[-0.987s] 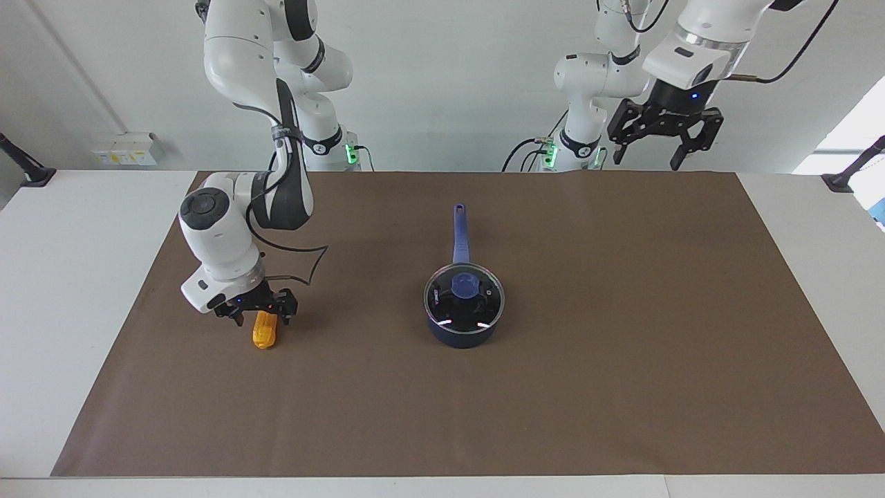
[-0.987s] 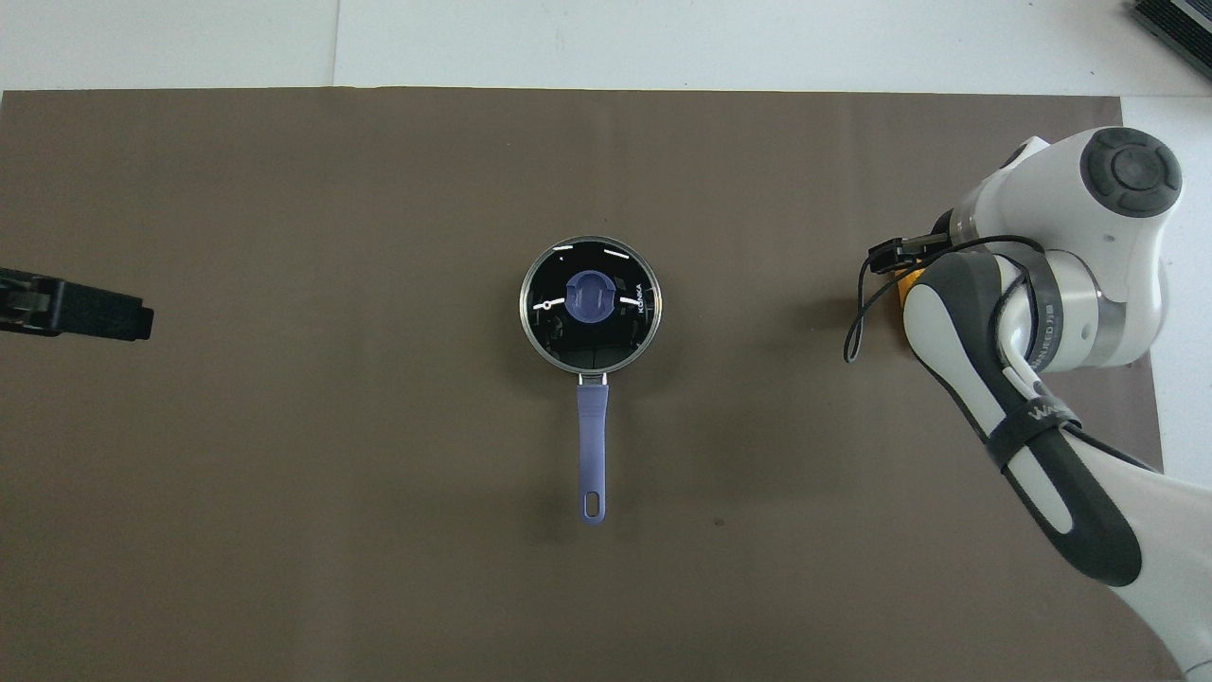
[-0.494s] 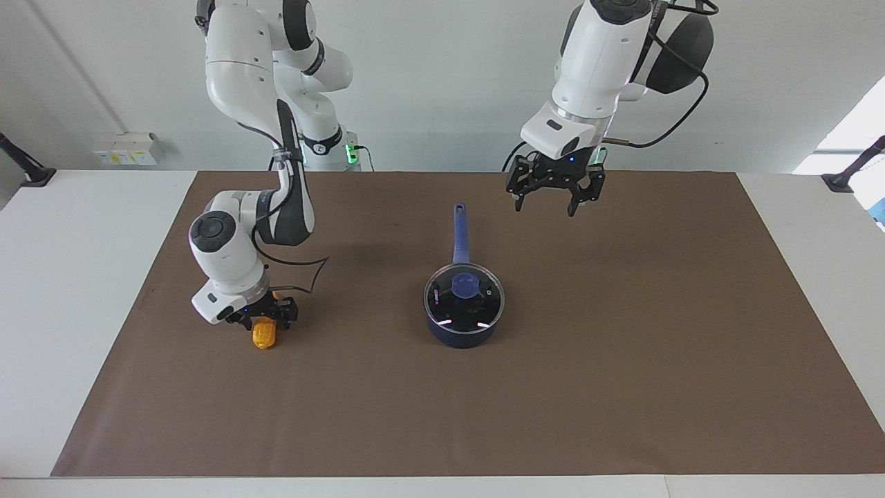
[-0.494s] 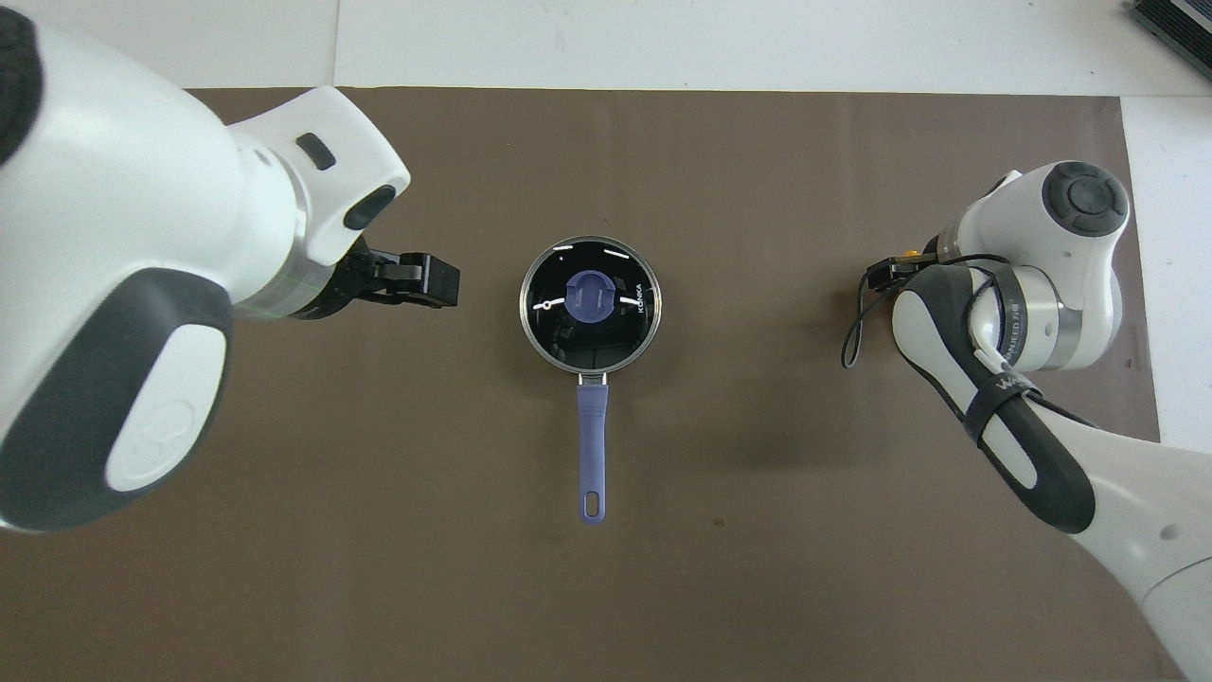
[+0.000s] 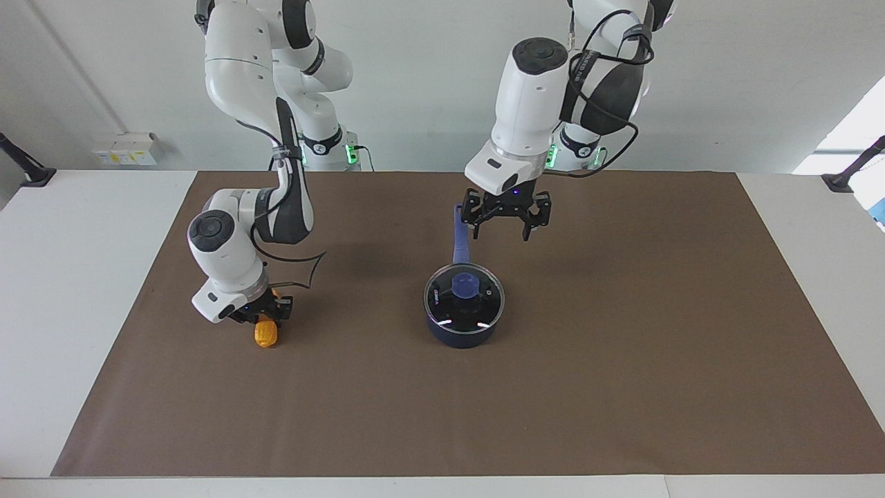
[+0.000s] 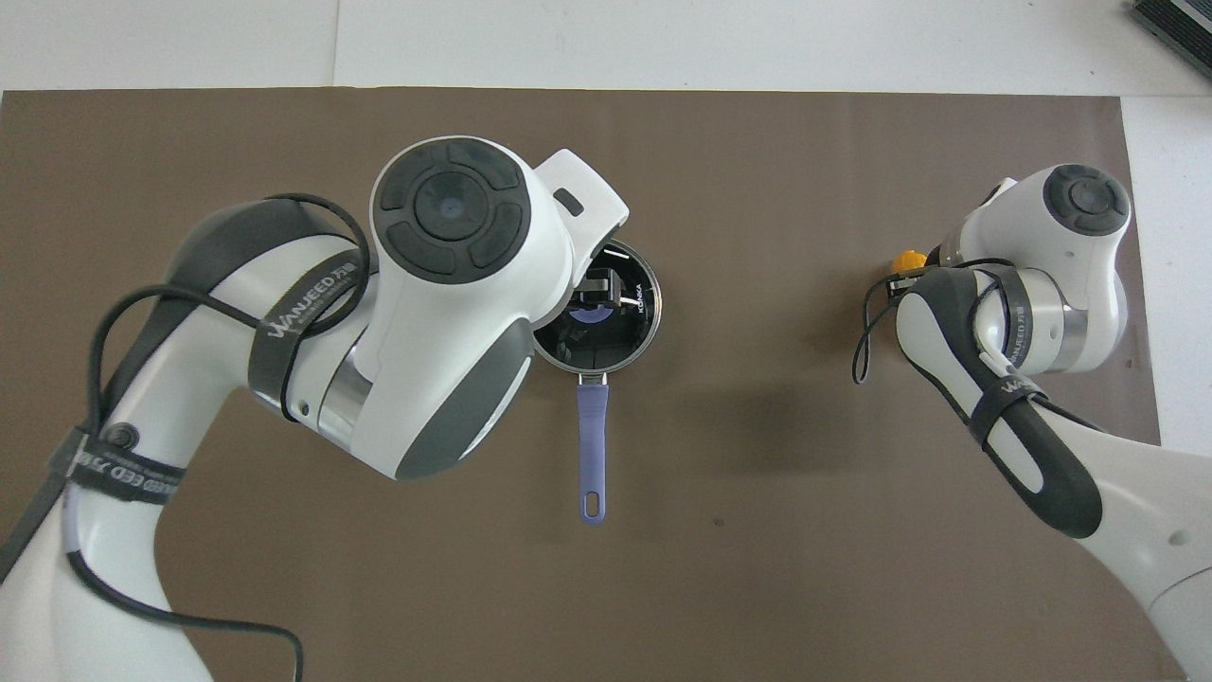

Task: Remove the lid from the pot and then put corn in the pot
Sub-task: 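Grasp the glass lid knob with the left gripper while the right gripper lifts the corn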

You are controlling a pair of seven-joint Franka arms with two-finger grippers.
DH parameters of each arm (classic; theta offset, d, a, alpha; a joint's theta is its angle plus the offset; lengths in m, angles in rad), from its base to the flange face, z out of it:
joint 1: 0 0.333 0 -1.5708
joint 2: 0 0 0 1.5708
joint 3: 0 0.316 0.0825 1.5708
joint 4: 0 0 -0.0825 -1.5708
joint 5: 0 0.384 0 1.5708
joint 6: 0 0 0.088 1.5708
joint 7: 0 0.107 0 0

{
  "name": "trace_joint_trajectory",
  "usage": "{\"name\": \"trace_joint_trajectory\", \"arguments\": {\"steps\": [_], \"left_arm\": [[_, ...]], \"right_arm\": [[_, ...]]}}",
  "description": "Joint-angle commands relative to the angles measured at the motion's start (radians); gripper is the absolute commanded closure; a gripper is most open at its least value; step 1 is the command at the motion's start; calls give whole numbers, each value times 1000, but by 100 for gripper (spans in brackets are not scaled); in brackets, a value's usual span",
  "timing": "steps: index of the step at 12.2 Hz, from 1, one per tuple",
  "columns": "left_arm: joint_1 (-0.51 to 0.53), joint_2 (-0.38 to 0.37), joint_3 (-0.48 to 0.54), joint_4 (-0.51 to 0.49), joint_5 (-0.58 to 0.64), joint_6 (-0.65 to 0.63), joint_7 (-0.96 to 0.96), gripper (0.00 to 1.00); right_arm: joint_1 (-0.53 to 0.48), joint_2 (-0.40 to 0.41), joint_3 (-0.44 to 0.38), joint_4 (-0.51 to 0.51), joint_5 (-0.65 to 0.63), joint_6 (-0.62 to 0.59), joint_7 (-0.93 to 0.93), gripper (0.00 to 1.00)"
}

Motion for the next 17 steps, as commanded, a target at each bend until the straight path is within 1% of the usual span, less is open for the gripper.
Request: {"name": "trace_joint_trajectory", "arguments": {"steps": [1,2,4,6,7,9,11,13,15,17], "left_arm": [[-29,3,15,-57,25,82,-32,0],[-47,19,15,-69,27,114,-51,0],[-66,71,15,-61,68,149,-79,0],[-52,80,15,-69,71,188,-79,0],[-52,98,15,-71,71,212,-79,0],[-48,106,15,-71,76,226,-76,0],[-51,146,15,-63,111,242,-78,0],[-49,148,15,-68,112,248,-76,0],[-48,148,14,-71,111,255,-73,0],[-47,148,13,-75,109,277,-70,0]], "right_arm": [[40,-53,7,74,-16,-135,-11,100],[61,-86,7,78,-15,-142,-5,100],[98,-142,10,79,-3,-175,16,100],[170,-168,8,82,-16,-212,120,100],[178,-169,10,82,-15,-211,144,100],[173,-171,8,81,-13,-197,144,100],[169,-166,8,84,-12,-186,144,100],[166,-163,8,85,-9,-186,139,100],[134,-162,7,82,4,-172,130,100],[143,-165,7,78,5,-180,132,100]]}}
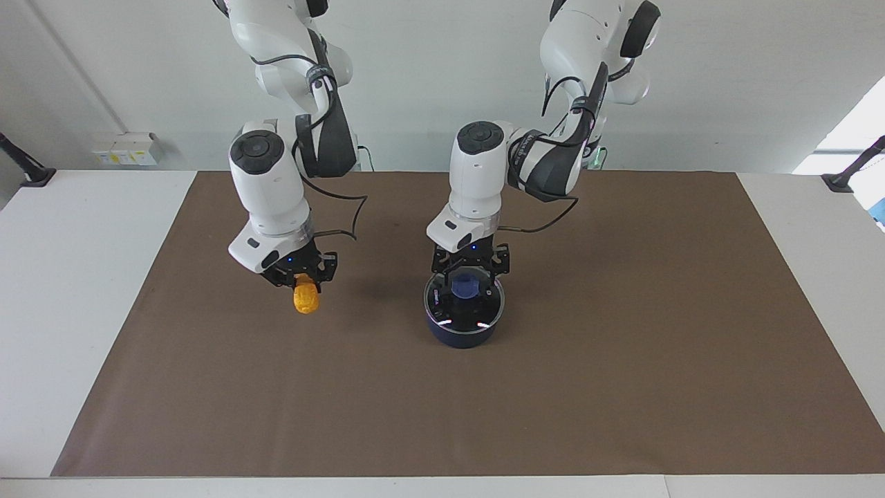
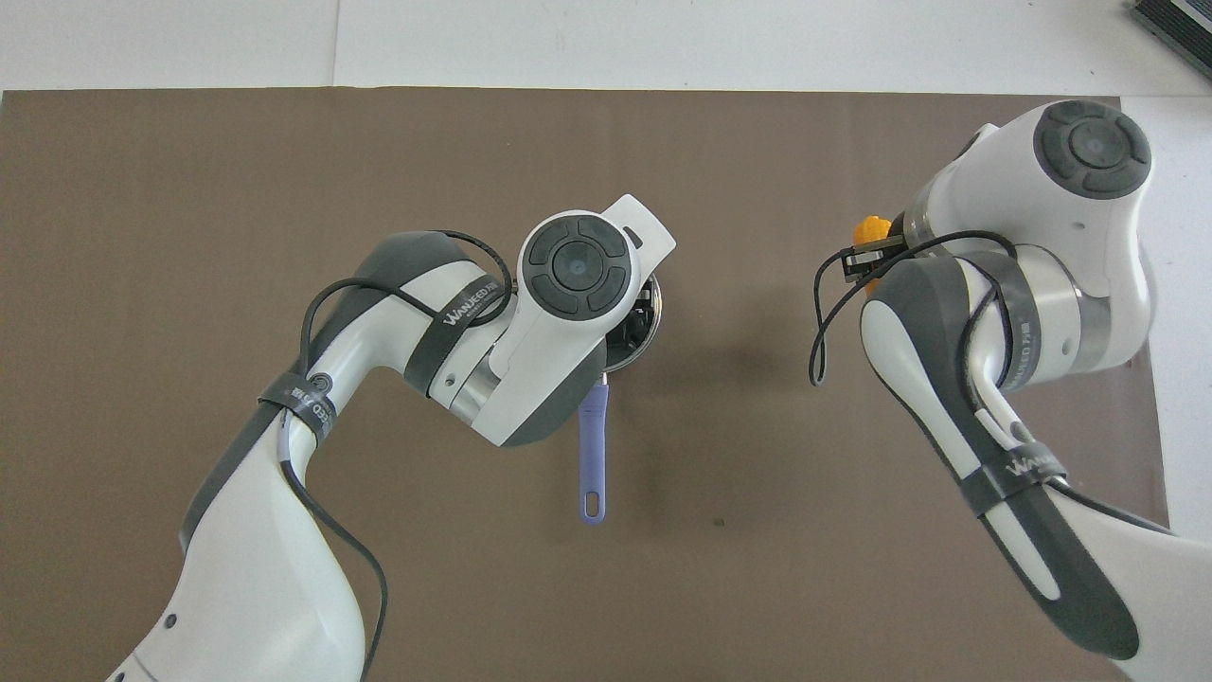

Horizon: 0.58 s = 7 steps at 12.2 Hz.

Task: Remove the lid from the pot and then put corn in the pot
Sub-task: 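Grasp the glass lid knob with the left gripper while the right gripper lifts the corn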

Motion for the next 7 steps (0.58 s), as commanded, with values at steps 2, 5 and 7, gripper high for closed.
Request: {"name": "trace_joint_trajectory", "arguments": {"steps": [2,5,7], "left_arm": [[-2,-7,3,-25,18,34,-8,36],[1,-7,4,-48,18,47,-8,64],[-3,-11,6,-33,47,42,-6,93]], "right_arm": [[-4,-3,9,-12,3,18,-4,100],[-2,-3,11,-12,3,23,-3,100],[-4,-6,11,-16,3,18,-3,100]]}}
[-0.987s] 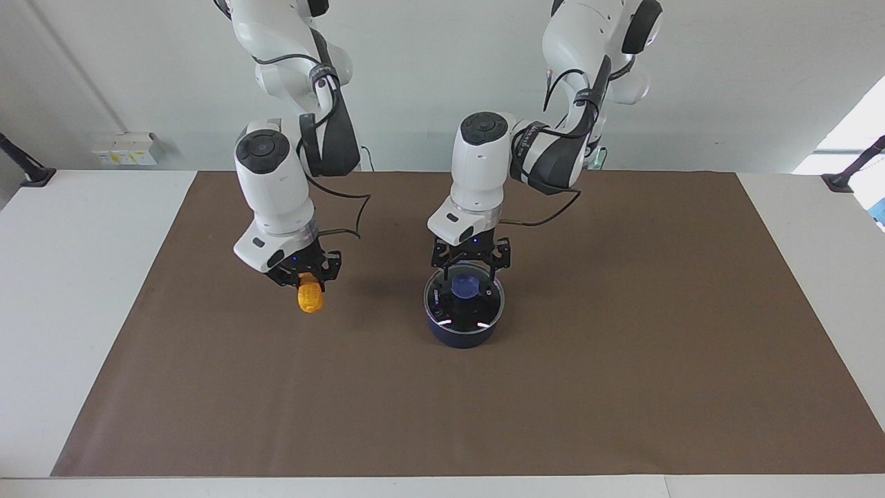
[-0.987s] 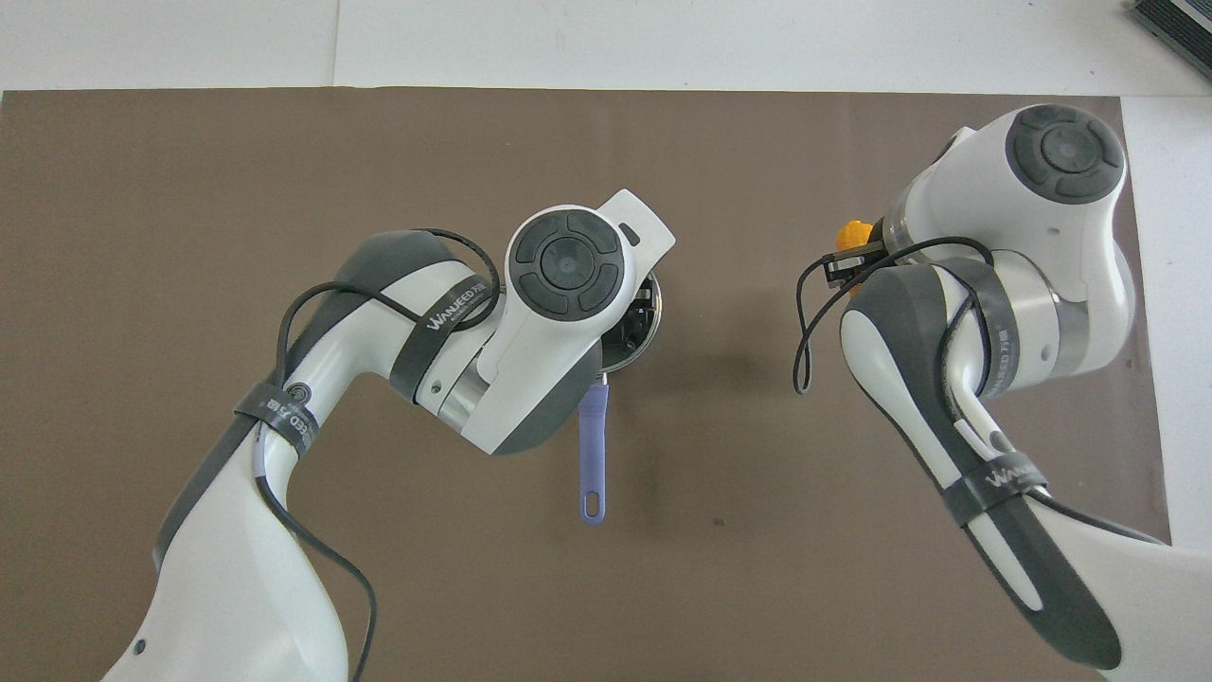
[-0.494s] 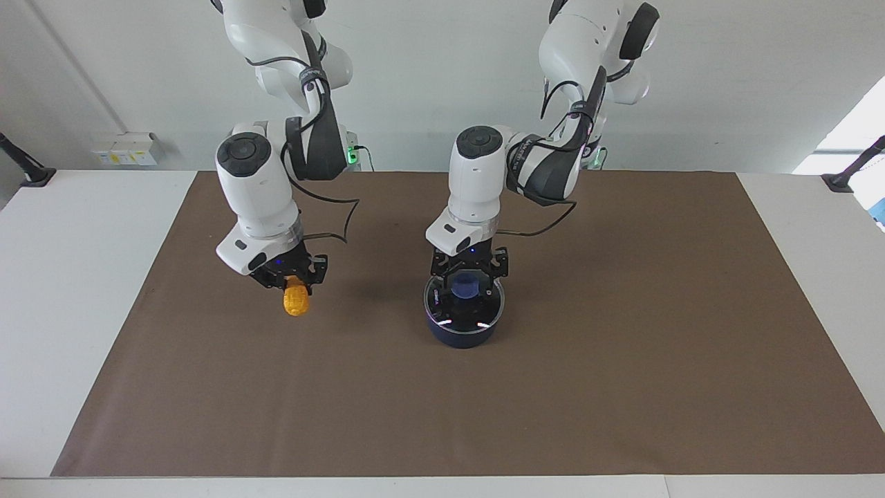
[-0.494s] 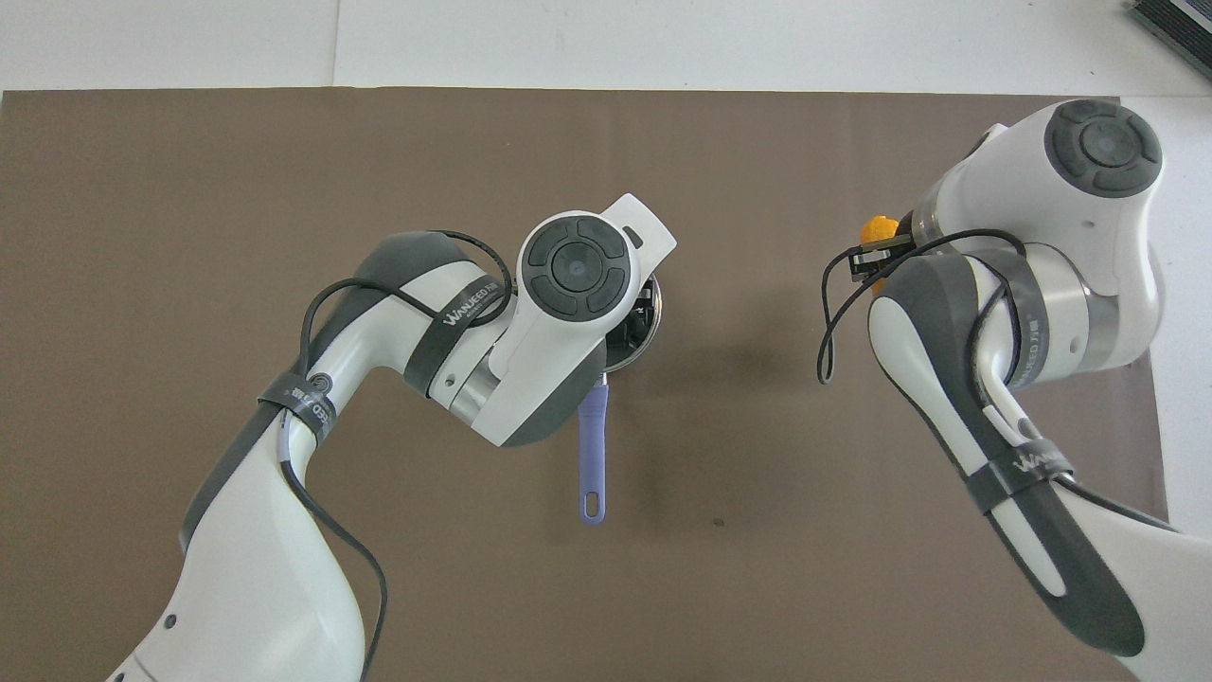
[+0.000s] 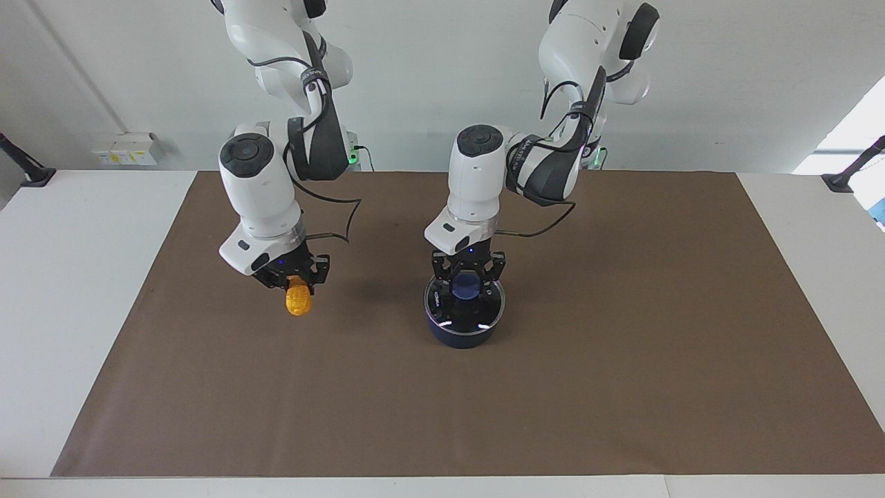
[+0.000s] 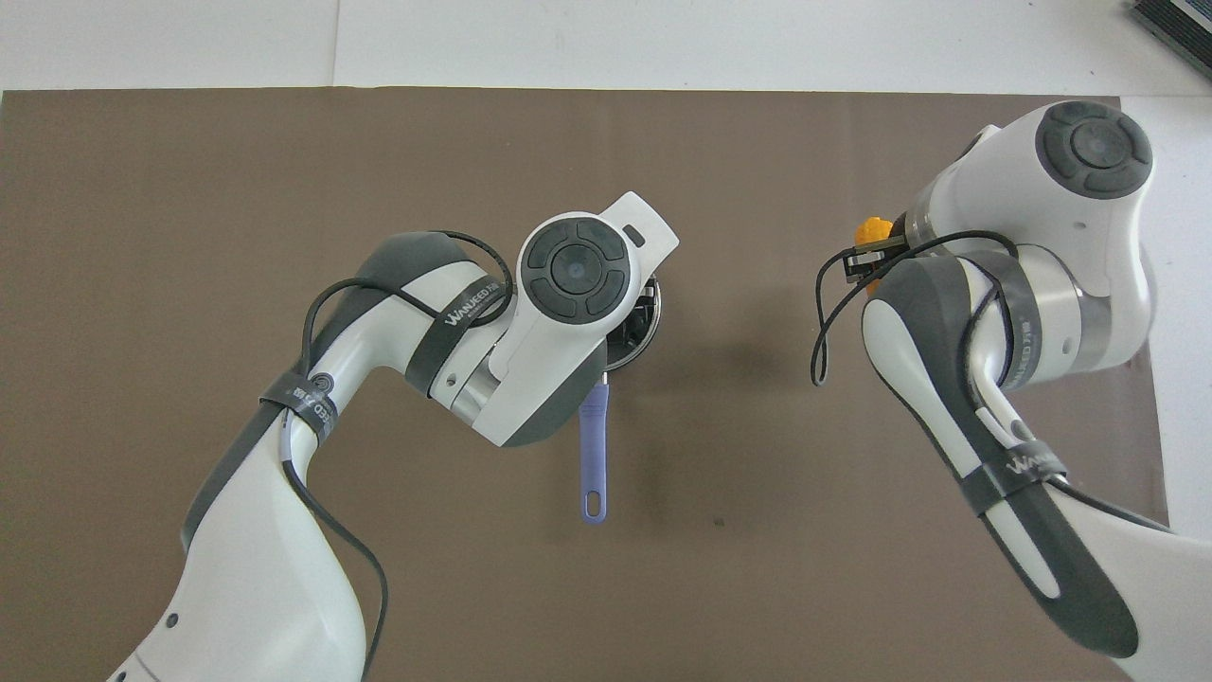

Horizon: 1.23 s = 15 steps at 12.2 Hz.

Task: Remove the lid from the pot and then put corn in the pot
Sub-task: 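Grasp the glass lid knob with the left gripper while the right gripper lifts the corn, then lift the glass lid off the pot and move it aside with the left gripper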

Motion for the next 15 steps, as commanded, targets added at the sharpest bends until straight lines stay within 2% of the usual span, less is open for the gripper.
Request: {"name": "trace_joint_trajectory", "arguments": {"steps": [1,3,6,9,12,15], "left_arm": [[1,-11,6,-31,49,17,-7,94],[3,-58,6,-31,47,-4,-5,100],[12,-115,10,-34,46,-60,-4,100],[84,-120,20,-39,47,-55,22,100],[208,-148,18,-120,47,-40,137,100],[329,-149,18,-142,47,-3,238,100]], "right_arm": [[-9,-6,6,-13,3,10,0,100],[-7,-3,3,-6,0,10,23,100],[-20,6,5,33,-9,1,40,100],[-12,40,5,131,-3,-42,49,100],[-7,44,6,131,-6,-19,71,100],[-10,38,6,108,-11,-60,77,100]]}}
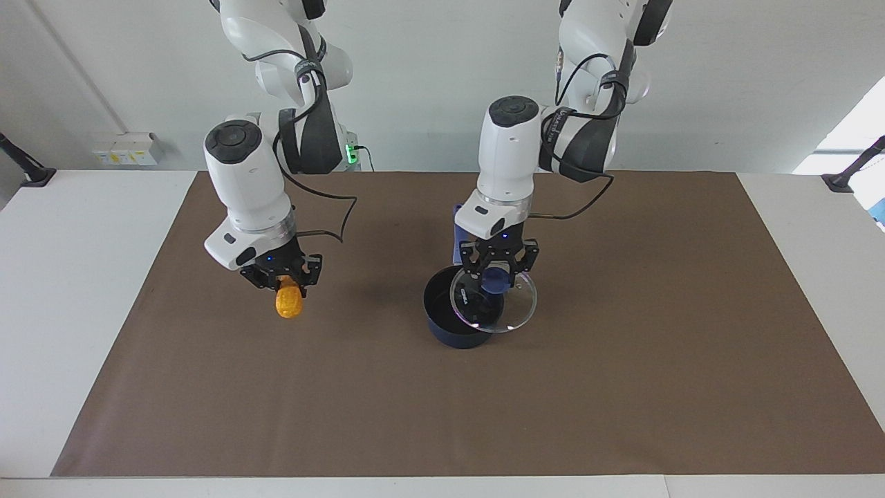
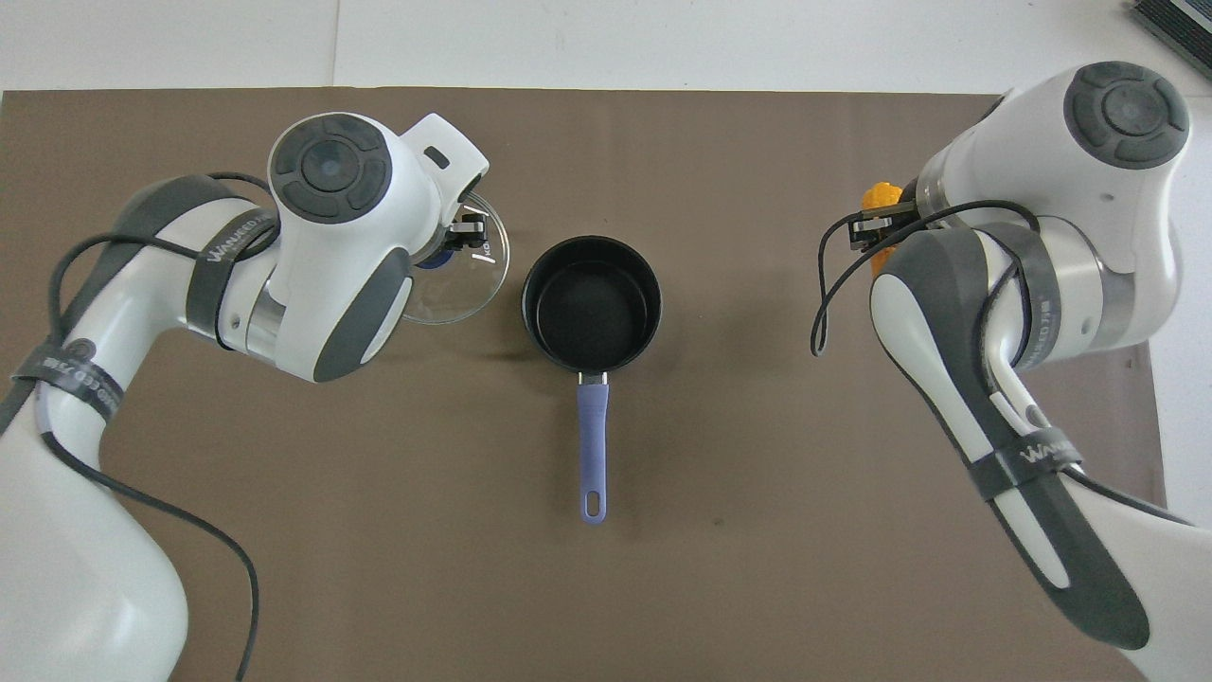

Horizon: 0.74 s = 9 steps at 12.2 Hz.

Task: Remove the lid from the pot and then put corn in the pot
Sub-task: 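Lift the glass lid off the pot and move it aside with the left gripper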

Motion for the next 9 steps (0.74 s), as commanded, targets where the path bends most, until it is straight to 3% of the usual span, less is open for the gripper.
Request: {"name": "trace_joint_trajectory", "arguments": {"steps": [1,3,5,7,9], "left_arm": [[101,-48,-12,-84,20,78,119,100],[194,-51,-16,-110,9,115,252,100],[275,-60,-18,-150,-20,141,406,100],[323,-126,-16,-298,-71,268,501,100],[359,-140,-18,-384,-72,359,520,100]], "right_arm": [[-8,4,6,4,4,-46,32,100],[62,17,15,36,3,-52,133,100],[121,86,20,95,3,-52,197,100],[179,120,29,161,7,-58,228,100],[216,175,46,232,32,-43,298,100]]}}
